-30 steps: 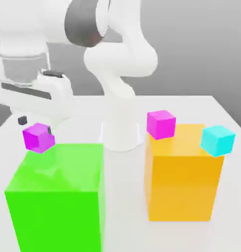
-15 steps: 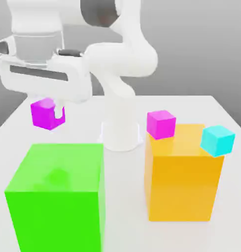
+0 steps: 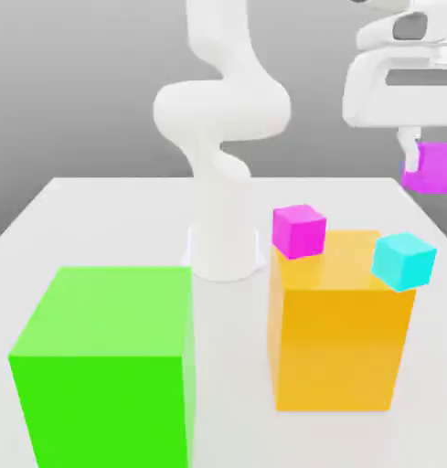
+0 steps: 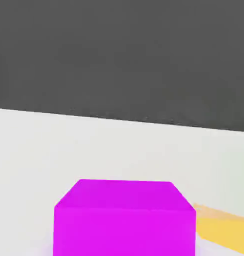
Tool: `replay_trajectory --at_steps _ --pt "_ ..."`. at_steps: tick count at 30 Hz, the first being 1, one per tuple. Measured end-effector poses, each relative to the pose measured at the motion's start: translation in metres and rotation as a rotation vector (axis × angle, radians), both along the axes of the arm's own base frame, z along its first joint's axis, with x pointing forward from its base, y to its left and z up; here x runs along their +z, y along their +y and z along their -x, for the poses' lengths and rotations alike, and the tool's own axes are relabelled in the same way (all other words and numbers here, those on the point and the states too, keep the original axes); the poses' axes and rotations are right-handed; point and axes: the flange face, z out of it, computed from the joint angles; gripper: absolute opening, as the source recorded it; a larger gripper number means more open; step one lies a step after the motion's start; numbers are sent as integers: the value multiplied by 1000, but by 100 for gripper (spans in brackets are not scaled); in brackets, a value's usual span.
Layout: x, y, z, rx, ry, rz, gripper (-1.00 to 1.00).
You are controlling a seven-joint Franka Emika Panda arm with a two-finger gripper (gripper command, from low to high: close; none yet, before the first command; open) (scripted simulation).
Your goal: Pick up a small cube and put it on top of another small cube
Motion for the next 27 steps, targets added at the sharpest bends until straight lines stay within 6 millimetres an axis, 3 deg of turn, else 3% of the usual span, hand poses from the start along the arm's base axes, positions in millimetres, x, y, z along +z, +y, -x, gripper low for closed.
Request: replay_trajectory --at_steps 3,6,9,13,17,20,24,27 --pt "2 74 69 141 -29 -10 -100" --pt "0 126 143 265 -49 -22 -100" --pt "-4 159 217 378 -60 -35 -100" --pt "-11 183 316 518 -68 -51 -100" --pt "-22 185 416 654 -68 -66 -100" --pt "-32 173 492 757 -64 -75 -100" --pt "-49 137 593 902 -54 -84 -100" --pt "-65 91 670 1020 -41 -86 -100"
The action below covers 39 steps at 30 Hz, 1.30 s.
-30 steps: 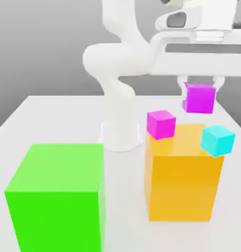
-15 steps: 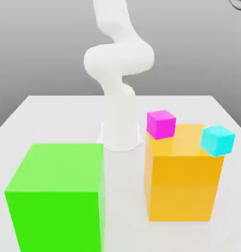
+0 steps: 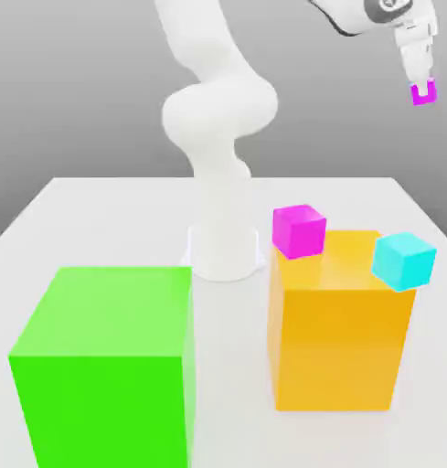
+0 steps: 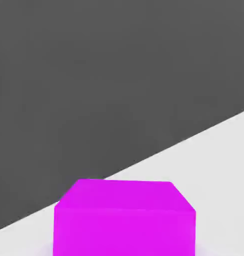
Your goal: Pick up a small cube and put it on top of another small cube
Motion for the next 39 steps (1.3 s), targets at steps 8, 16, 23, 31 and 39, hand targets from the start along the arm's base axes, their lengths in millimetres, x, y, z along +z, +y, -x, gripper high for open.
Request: replay_trajectory --at_steps 8,16,23,31,39 --pt "-52 -187 163 327 14 38 -100" --pt "-100 -386 212 582 15 100 -100" --pt "-142 -562 182 792 -7 171 -100" --pt "-220 -765 77 1048 -63 270 100" --pt "-250 -838 33 1139 -94 307 100"
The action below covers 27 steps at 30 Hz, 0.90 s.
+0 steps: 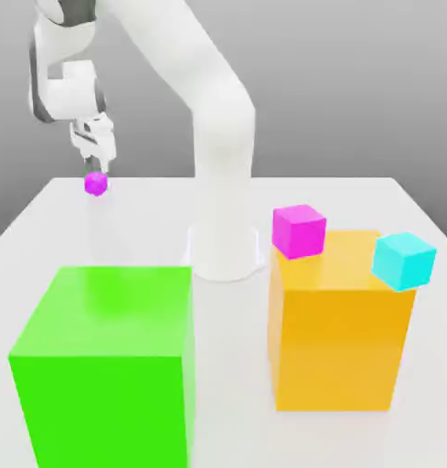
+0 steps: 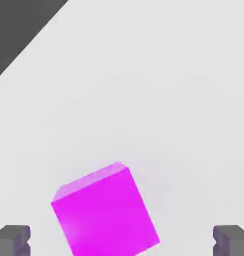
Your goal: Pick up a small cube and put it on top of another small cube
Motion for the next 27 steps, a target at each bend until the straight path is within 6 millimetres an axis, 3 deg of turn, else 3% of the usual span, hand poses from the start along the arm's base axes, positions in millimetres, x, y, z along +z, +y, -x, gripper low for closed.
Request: replay_trajectory --at_steps 2,3,4,10,15,21,24,27 --pt "20 -15 -11 20 -10 6 100" --pt "30 -10 -4 9 -8 0 100" --pt "36 5 16 -22 0 -16 100" --pt "70 141 135 -250 50 -129 100" --pt "104 265 186 -373 88 -177 100" --pt "144 414 201 -505 114 -229 100" --pt "163 489 192 -574 120 -256 100" --pt "183 565 170 -646 121 -284 100"
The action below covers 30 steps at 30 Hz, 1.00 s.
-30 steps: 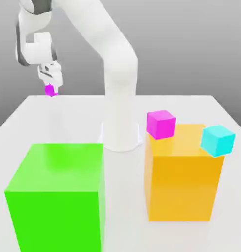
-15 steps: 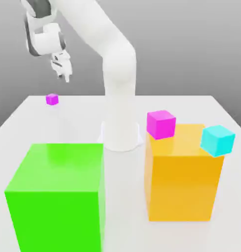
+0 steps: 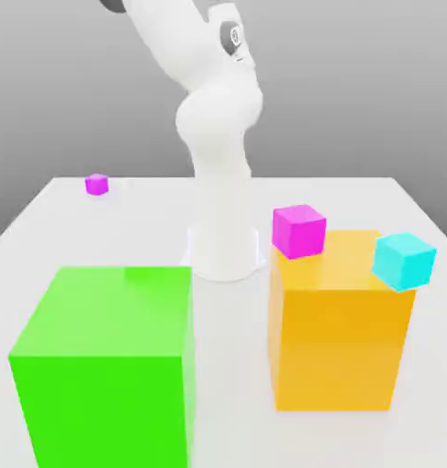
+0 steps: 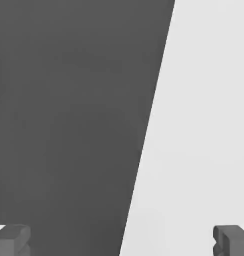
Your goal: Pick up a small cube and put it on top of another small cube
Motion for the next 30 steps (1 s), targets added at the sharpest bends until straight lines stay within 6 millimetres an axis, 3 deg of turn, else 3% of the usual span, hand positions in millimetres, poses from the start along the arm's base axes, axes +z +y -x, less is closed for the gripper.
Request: replay_trajectory --at_steps 5,9,12,15,19,23,27,30 --pt "34 127 -68 -138 -4 -36 100" --pt "61 226 -157 -270 -17 -60 100" --pt "77 279 -231 -361 -29 -69 100" --pt "89 314 -305 -446 -42 -72 100" --pt "100 338 -404 -553 -59 -67 100" --pt "107 340 -505 -660 -74 -54 100" --pt "111 319 -605 -771 -86 -33 100" --pt "110 288 -682 -861 -92 -11 100"
